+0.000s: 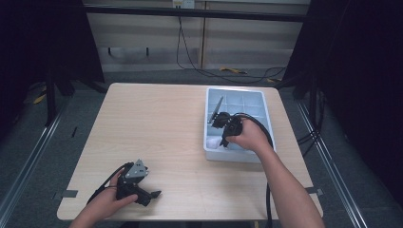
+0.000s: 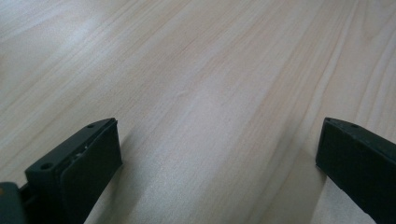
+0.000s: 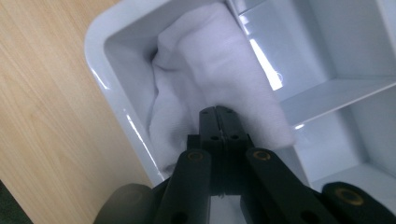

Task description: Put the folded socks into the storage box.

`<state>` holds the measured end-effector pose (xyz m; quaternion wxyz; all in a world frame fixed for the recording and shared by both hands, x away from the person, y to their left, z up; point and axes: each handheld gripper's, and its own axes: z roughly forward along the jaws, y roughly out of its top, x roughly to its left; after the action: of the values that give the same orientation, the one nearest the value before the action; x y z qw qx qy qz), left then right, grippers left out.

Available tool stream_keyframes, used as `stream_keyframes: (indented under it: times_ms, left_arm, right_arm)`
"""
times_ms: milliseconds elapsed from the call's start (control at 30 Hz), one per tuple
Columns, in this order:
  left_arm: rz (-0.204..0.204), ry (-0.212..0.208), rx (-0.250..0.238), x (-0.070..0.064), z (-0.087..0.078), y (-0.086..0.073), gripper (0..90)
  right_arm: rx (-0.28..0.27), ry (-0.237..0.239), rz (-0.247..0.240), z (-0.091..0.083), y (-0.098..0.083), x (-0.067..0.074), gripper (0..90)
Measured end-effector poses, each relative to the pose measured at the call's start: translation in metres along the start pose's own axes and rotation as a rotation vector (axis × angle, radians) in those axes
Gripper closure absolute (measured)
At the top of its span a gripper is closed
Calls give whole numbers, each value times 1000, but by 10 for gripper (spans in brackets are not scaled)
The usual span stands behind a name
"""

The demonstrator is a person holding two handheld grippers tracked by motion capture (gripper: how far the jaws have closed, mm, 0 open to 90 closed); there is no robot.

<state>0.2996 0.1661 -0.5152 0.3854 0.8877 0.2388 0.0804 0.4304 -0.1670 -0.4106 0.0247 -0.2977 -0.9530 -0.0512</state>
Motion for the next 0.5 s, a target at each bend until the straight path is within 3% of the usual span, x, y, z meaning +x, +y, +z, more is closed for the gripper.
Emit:
stream_keyframes:
  times_ms: [133, 500]
  left_arm:
    - [-1, 1, -4, 0, 0, 0, 0]
    - [-1, 1, -4, 0, 0, 0, 0]
  right_arm:
    - [4, 0, 0, 13, -2, 1, 900]
    - [20, -20, -16, 24, 0, 4, 900]
